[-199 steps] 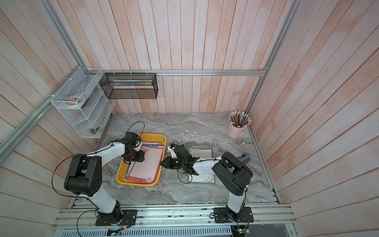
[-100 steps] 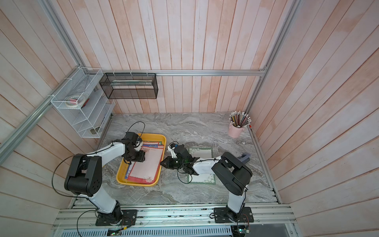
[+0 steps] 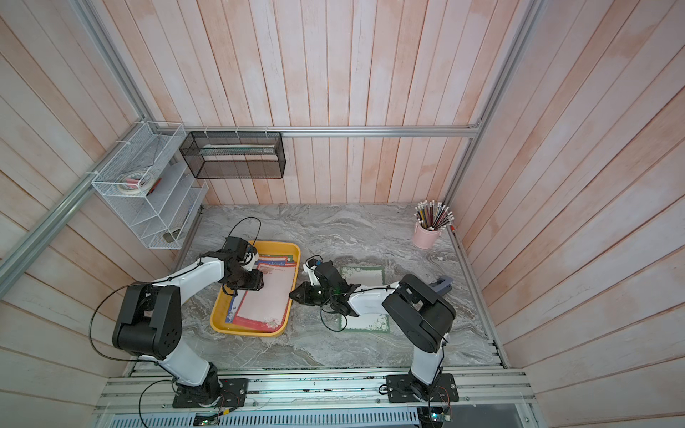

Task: Take out the stationery paper from the storage box
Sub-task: Pick up the stationery paper from the storage box.

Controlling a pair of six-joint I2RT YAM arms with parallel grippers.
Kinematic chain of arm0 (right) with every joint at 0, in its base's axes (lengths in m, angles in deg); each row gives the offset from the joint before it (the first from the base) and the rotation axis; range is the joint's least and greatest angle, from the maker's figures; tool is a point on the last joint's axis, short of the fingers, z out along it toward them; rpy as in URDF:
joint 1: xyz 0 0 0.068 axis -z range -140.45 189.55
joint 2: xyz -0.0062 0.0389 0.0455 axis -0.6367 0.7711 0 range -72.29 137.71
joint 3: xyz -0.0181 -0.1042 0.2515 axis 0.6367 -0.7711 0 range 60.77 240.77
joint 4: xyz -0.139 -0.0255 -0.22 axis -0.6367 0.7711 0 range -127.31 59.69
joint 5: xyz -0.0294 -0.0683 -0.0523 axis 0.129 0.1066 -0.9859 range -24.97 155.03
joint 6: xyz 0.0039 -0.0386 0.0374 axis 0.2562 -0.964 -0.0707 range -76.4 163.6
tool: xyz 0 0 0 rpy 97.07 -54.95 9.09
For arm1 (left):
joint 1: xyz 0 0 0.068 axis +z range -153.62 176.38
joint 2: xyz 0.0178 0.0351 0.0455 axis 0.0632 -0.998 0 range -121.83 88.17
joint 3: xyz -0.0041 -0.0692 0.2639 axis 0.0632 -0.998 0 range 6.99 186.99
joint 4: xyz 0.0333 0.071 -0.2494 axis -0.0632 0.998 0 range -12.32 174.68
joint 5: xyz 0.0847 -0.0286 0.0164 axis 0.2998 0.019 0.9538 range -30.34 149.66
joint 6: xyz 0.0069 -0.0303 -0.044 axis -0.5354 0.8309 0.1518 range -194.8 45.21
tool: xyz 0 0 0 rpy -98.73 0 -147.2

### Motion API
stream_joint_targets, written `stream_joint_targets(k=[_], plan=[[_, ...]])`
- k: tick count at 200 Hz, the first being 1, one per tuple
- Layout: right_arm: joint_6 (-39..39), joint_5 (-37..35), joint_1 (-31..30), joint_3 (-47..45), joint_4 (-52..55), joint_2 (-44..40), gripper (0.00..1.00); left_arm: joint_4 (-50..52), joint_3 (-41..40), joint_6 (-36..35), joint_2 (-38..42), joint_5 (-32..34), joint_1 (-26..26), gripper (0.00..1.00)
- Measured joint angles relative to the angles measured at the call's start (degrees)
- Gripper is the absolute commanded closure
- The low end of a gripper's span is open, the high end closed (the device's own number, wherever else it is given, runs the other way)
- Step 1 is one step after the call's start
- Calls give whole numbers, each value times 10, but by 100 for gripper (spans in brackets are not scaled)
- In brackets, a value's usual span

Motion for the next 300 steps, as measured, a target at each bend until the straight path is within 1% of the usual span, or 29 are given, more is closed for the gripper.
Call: stream_joint_targets(k=[85,163,208,300], plan=[[2,2,0,0,-6,3,83,-7,0,2,47,-35,-5,39],[2,3,0,9,-9,12,83,-33,-30,5,92,-100,-6,40],[2,4,0,11,-9,14,83,-38,-32,7,85,-120,-6,40],[2,4,0,11,-11,15,83,-30,-32,12,35,-108,-6,40]])
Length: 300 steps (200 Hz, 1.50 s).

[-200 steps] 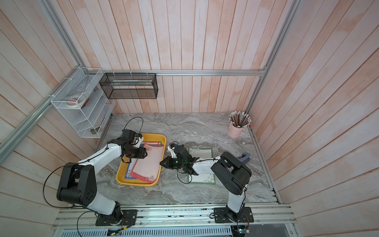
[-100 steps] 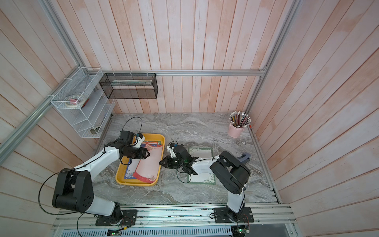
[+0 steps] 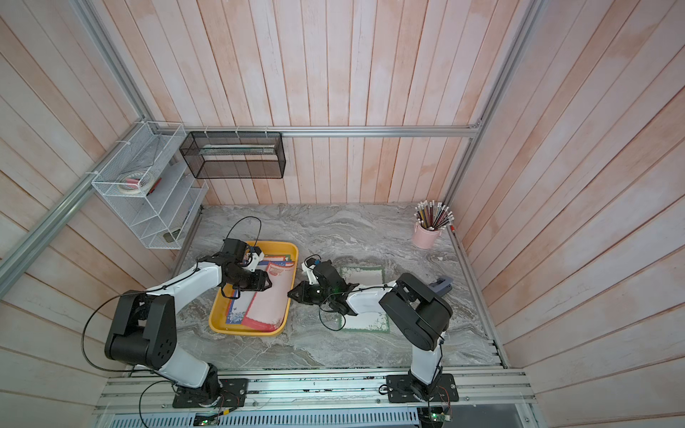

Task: Take out the stationery paper from the storage box
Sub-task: Pick up the stationery paper from the storage box.

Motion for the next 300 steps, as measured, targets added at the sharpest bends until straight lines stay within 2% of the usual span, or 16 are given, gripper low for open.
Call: stream_joint_targets(k=[41,149,236,300], plan=[[2,0,0,0,-2,1,83,0,0,3,0,-4,0,40],[2,0,0,-1,-4,1,83,-19,0,30,12,-103,5,40],[2,0,0,-1,-4,1,83,-20,0,39,9,-104,5,38],[2,1,0,-1,-6,2,83,-15,6,47,-37,-102,5,37]])
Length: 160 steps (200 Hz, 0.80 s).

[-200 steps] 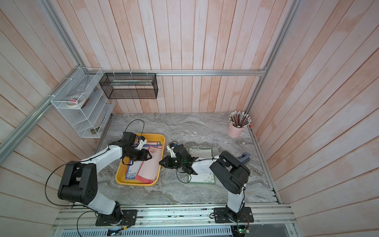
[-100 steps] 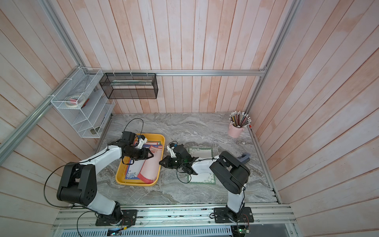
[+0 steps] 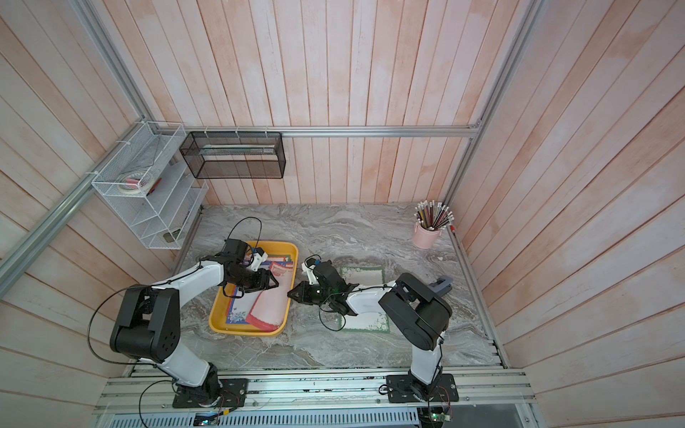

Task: Take out the stationery paper from the storage box
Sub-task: Pick up the stationery paper from the storage box.

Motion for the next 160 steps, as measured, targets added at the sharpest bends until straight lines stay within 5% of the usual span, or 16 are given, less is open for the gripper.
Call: stream_joint_targets(k=[160], plan=[[0,1,0,0,-1,0,79,15,11,2,-16,16,0,43]])
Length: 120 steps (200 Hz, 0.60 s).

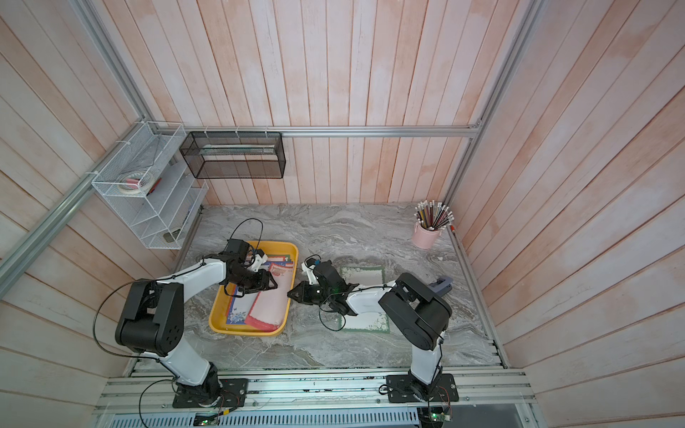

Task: Take out the stationery paper from the storage box
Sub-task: Pick up the stationery paper from the storage box.

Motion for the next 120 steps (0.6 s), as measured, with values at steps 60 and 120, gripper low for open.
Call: stream_joint_targets(k=[60,120], plan=[[2,-2,0,-4,2,0,72,0,0,2,0,-4,-1,40],[2,-2,0,-4,2,0,72,7,6,2,-7,1,-17,41]])
